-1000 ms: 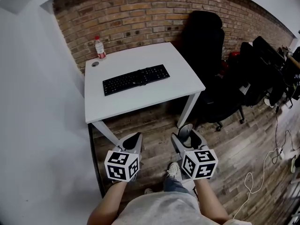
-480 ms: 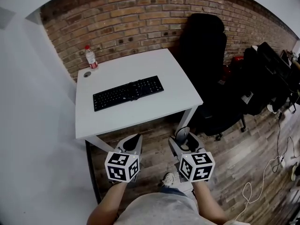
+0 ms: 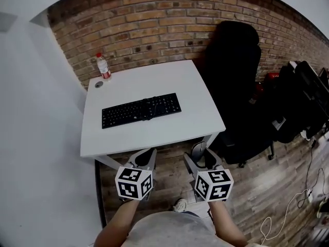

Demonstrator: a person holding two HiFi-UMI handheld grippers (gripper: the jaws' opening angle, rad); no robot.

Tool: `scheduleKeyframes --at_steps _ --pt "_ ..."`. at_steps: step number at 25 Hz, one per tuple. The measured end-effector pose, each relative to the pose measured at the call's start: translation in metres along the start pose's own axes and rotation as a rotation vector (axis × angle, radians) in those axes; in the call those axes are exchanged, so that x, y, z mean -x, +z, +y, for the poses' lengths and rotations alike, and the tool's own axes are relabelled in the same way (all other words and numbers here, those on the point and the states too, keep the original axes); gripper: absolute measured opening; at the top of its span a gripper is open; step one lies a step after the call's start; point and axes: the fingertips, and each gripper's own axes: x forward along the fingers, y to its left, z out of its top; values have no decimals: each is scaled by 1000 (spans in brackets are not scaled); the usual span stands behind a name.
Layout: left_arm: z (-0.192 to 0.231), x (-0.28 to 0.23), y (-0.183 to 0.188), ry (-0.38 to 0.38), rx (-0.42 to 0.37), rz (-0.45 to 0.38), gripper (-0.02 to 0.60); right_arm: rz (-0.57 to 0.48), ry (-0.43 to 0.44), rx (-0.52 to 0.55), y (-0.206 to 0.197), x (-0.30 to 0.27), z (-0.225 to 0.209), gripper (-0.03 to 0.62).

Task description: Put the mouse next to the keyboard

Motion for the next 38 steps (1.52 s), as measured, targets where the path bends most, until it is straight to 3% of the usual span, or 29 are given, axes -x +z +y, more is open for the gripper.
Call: scheduleKeyframes --at_steps 16,38 --pt "16 -55 18 86 44 -5 -11 40 66 29 24 -55 -47 307" --pt "141 -187 88 24 61 10 -11 121 -70 56 77 -221 -99 307"
